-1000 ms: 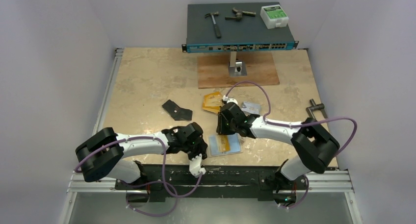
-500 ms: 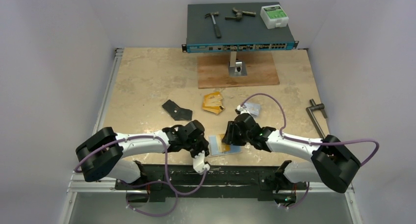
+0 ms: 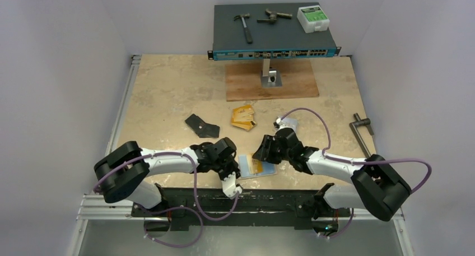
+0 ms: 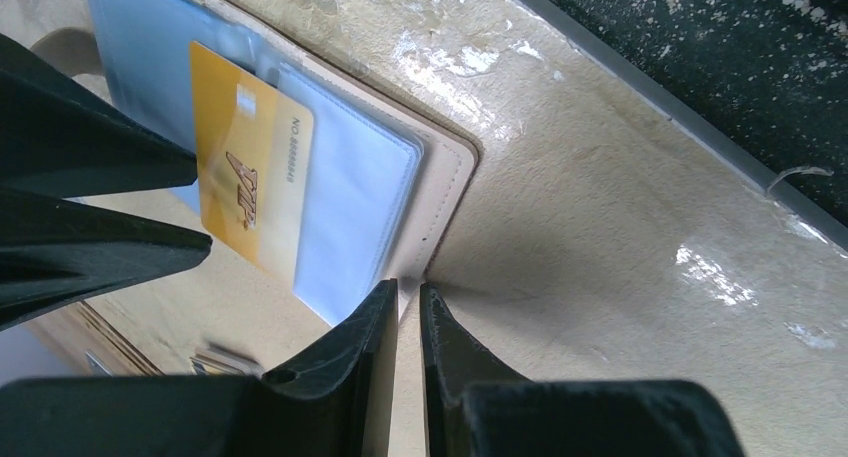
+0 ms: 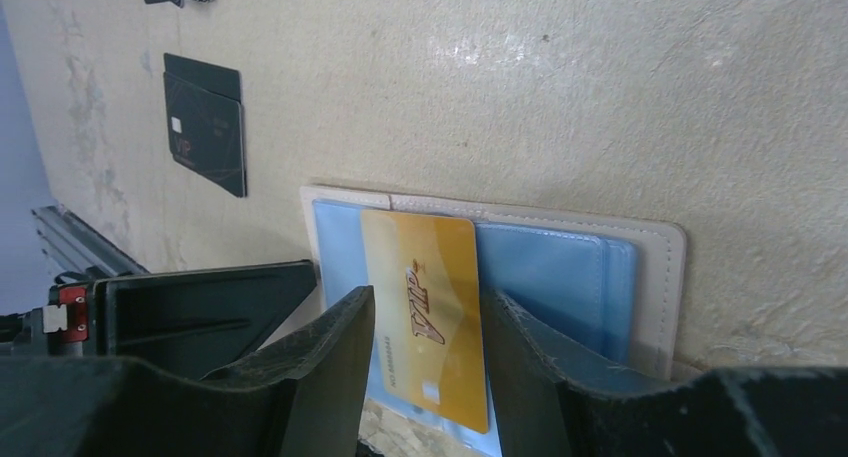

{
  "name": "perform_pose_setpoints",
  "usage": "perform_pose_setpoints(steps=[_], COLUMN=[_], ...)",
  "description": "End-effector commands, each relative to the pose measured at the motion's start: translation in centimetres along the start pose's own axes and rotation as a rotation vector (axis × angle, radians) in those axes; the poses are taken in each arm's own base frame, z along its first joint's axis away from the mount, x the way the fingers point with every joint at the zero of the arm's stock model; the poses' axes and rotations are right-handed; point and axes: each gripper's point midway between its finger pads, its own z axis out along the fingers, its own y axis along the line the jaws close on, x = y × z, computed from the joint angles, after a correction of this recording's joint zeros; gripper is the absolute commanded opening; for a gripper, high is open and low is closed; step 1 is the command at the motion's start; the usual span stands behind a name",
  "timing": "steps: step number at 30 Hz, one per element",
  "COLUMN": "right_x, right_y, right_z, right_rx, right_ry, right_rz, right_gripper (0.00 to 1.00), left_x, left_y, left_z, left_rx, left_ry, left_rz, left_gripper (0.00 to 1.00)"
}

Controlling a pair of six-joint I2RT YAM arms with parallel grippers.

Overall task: Put the credit cards into the card holder
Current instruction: Insert the credit card into the card holder.

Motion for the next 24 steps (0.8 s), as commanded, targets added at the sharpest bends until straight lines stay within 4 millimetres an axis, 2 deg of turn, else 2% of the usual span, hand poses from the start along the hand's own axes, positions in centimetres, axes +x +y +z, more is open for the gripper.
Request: perform_pose_setpoints(steps=[1, 7, 14, 21, 24], right_x=[1.1, 1.8, 2.4, 1.5, 0.9], right_y=[0.2, 0.5, -0.2, -0.1, 0.0], right_z=[0.2, -0.1, -0.5, -0.1, 0.4], right_rx=[-0.059, -0.108, -0.104, -0.064, -0.042], right_ry=[0.029, 0.035, 0.03, 0.035, 0.037], right_rz=[0.04, 0.087, 0.12, 0.038, -0.003], right_gripper=[0.44, 0.38, 0.27, 0.14, 0.13], left_x=[-0.4, -0.5, -0.7, -0.8, -0.7], left_y=[0.3, 0.1, -0.2, 0.0, -0.2], left_z=[0.2, 0.3, 0.6, 0.5, 0.4], left_rx=[-0.005, 0.001, 0.014, 0.006, 0.01], left_ry=[-0.02, -0.026, -0.035, -0.032, -0.029], left_rz=[0.0, 0.003, 0.019, 0.026, 0.022], left_gripper=[0.13, 0.13, 0.13, 0.13, 0.13])
